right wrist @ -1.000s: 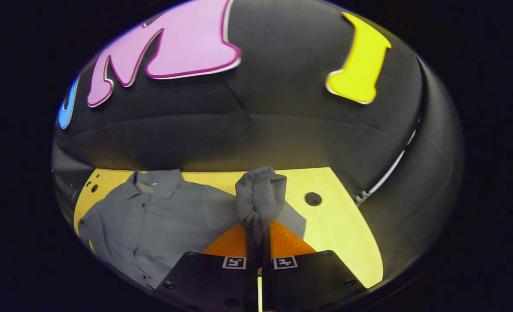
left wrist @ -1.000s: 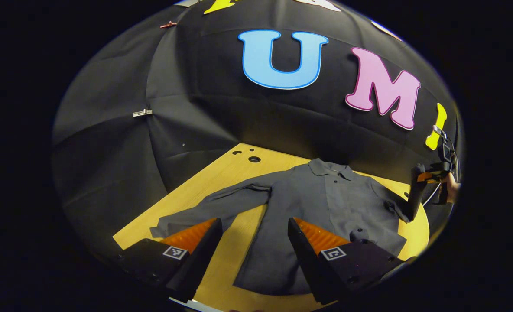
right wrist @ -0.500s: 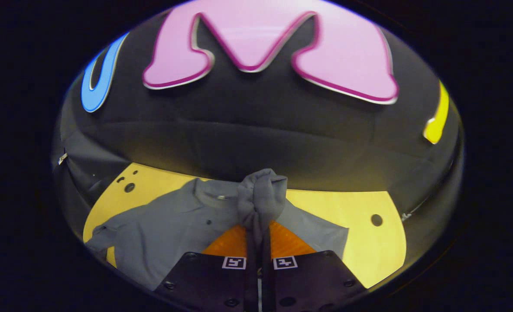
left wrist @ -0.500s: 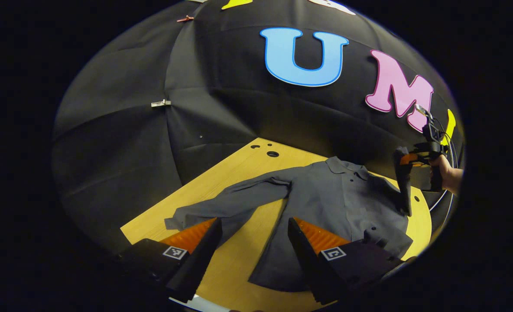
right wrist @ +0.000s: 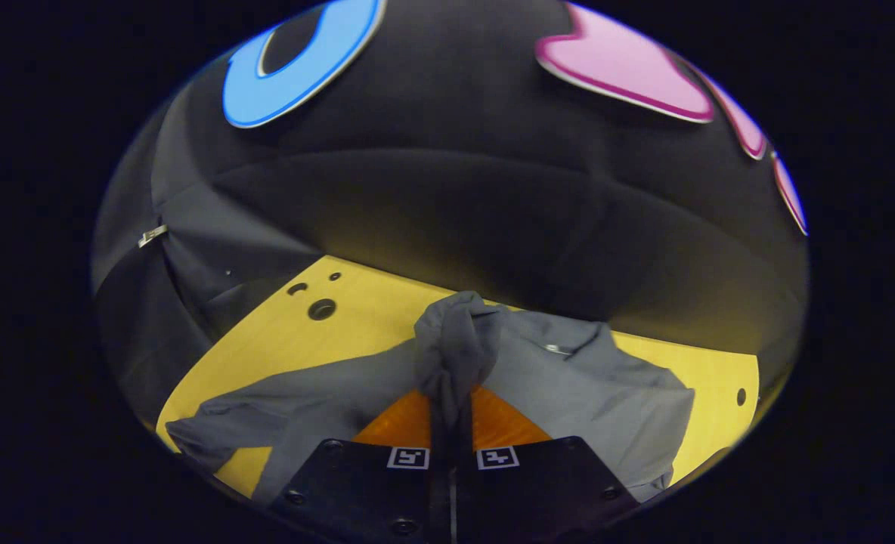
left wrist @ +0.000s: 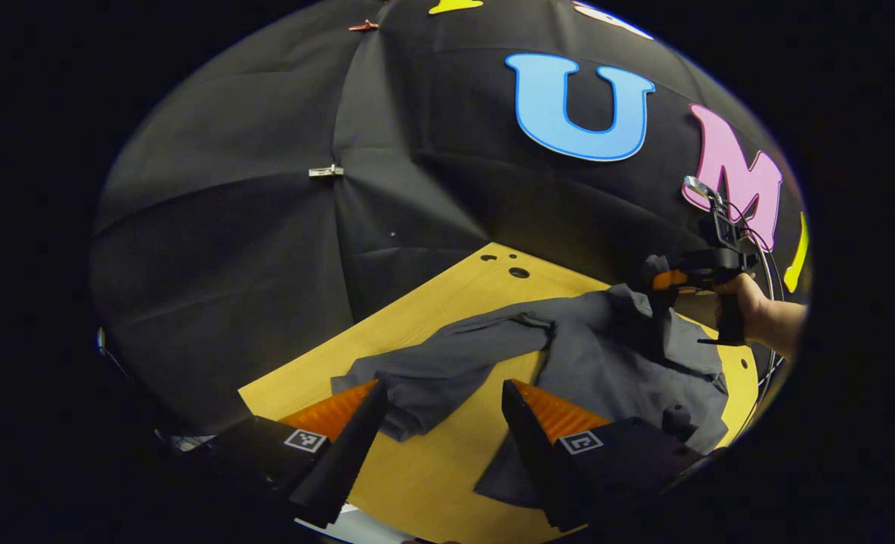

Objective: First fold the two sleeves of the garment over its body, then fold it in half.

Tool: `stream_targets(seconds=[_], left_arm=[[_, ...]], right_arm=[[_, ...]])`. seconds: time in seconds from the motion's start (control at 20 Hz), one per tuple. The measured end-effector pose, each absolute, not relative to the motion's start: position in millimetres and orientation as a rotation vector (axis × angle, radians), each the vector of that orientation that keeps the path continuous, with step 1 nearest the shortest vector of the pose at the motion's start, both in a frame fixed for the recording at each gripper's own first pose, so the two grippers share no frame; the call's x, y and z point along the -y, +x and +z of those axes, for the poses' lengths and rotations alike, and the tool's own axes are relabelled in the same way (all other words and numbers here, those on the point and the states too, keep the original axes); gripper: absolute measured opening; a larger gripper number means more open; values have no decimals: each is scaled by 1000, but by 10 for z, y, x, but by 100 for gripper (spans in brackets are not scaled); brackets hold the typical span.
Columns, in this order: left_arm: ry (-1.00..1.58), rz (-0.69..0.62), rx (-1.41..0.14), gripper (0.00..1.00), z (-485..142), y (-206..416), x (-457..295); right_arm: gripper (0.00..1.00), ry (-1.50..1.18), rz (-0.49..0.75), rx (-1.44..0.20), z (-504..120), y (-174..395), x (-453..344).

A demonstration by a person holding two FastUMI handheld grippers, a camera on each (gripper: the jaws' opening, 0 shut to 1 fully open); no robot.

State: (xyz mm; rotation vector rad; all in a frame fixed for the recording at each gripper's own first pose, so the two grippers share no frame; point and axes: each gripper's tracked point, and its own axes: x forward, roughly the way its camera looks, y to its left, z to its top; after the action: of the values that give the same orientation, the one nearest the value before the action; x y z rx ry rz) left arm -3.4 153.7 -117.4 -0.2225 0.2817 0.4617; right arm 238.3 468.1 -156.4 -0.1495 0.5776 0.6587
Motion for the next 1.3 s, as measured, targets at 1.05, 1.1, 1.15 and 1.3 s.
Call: stream_targets(seconds=[1.05, 1.1, 1.15, 1.3], left_arm=[[-273, 554, -307, 96, -1567, 98, -2309], [-276, 557, -313, 91, -1630, 127, -2365], [-279, 560, -324, 96, -1702, 173, -2420], [-308, 570, -367, 96, -1922, 313, -2547]], right_arm=[[100, -100, 603, -545, -1239, 1745, -4064], [99, -87, 583, -542, -1187, 1705, -3929], [99, -78, 560, -535, -1137, 1674, -3767], [100, -99, 510, -507, -1001, 1519, -3255]])
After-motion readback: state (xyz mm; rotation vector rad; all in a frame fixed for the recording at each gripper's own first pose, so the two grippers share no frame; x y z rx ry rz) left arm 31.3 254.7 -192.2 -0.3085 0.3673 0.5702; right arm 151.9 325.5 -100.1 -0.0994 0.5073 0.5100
